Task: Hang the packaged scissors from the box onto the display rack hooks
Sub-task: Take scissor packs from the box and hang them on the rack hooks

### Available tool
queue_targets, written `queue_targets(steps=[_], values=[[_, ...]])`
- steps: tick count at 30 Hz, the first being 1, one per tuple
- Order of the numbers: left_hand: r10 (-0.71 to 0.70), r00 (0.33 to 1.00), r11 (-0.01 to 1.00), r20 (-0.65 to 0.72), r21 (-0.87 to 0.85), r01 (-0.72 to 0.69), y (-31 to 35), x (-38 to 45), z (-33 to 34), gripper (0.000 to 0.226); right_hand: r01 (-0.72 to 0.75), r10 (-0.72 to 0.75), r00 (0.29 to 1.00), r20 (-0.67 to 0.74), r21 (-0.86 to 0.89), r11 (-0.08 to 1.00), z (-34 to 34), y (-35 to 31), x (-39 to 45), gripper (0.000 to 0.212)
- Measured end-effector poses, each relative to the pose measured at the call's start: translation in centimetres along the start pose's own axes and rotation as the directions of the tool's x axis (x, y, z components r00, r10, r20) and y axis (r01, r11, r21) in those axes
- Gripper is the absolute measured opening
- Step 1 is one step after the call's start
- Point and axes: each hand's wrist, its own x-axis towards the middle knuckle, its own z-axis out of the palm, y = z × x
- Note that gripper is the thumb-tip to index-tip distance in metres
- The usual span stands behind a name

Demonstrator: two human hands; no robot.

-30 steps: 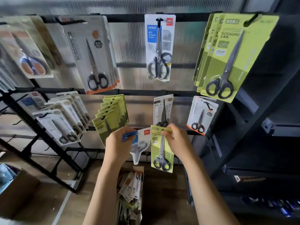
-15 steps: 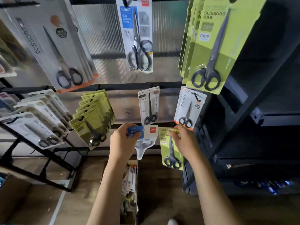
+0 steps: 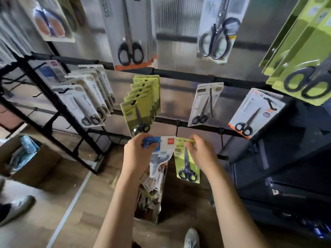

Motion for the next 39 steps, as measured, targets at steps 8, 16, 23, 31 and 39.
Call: queue_targets(steps=[8,16,23,31,39], values=[[0.018,0.998,0.999,0.068,0.042,-0.021,-5.8,3.7,-11.4,0.021,-0.020,0.021,0.999,-0.024,0.048,0.999,9.4,-9.6,-0.6,0.012],[0.015,0.995,1.000,0.104,-0.015,-0.013,-9.7,5.7,-18.5,0.016,-0.067,0.077,0.992,-0.101,0.092,0.993,15.0,-15.9,-1.6,0.011],[-0.037,0.995,0.998,0.093,-0.049,0.042,-10.3,6.1,-18.3,0.013,-0.049,0.057,0.994,-0.095,0.089,0.995,15.5,-15.8,-0.9,0.013],[-0.053,0.997,0.997,0.065,-0.051,0.056,-11.1,7.8,-18.7,0.017,-0.037,0.042,0.997,-0.069,0.068,0.997,16.5,-15.6,0.9,0.013],[-0.066,0.991,0.992,0.116,-0.103,0.078,-13.7,12.9,-22.3,0.015,-0.017,0.019,0.994,-0.104,0.023,1.000,20.1,-20.0,4.1,0.015]])
